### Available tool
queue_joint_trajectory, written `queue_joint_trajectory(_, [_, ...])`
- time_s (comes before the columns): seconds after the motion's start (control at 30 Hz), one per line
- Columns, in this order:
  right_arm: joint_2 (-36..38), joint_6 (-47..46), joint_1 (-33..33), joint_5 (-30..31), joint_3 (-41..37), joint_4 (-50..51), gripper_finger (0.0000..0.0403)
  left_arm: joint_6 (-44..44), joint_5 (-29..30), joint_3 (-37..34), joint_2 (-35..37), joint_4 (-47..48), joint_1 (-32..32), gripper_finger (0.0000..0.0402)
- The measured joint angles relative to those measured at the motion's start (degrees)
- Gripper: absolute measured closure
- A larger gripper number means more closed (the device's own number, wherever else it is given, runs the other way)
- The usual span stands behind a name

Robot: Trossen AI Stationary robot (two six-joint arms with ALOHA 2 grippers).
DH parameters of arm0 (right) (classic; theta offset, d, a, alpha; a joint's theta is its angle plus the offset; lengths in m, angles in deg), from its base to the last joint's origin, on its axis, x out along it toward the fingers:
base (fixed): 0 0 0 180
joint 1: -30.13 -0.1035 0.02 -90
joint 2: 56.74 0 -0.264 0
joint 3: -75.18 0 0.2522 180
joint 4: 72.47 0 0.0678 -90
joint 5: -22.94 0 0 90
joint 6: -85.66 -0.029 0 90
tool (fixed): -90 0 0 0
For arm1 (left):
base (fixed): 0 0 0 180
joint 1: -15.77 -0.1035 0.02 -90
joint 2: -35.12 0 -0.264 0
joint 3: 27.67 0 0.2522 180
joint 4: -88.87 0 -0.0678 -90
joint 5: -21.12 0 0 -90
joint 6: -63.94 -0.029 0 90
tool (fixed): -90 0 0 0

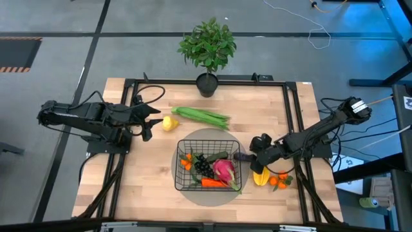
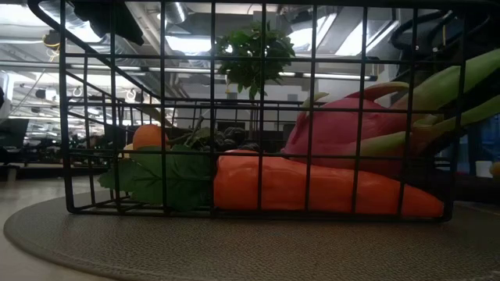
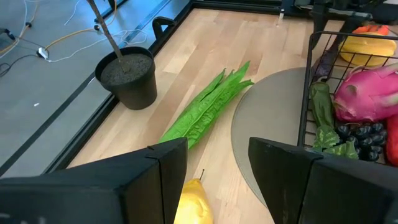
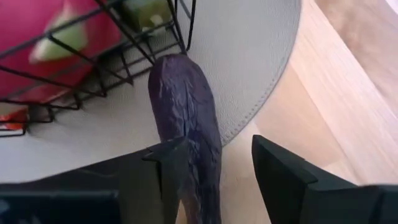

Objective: Build produce basket
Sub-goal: Put the eggplant into the black wire basket

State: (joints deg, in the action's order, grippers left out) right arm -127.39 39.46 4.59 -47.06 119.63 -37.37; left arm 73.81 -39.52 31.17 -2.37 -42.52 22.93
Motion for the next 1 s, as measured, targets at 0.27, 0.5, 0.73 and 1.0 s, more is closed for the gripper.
queue_joint_trajectory(0.27, [-2.0,-1.4,0.0,-1.1,-0.1,0.5,0.0235,0.1,0.0,0.0,0.0,0.0,0.0,0.0241])
queue_joint_trajectory(0.5, [-2.1,1.7,0.0,-1.6,-0.1,-1.1,0.0235,0.3,0.0,0.0,0.0,0.0,0.0,0.0241])
queue_joint_trajectory(0.73, [-1.7,8.6,1.9,-1.9,3.0,1.0,0.0235,0.3,0.0,0.0,0.0,0.0,0.0,0.0241])
queue_joint_trajectory(1.0, [-1.4,33.6,3.4,-11.7,16.4,20.6,0.0235,0.3,0.0,0.0,0.0,0.1,0.0,0.0241])
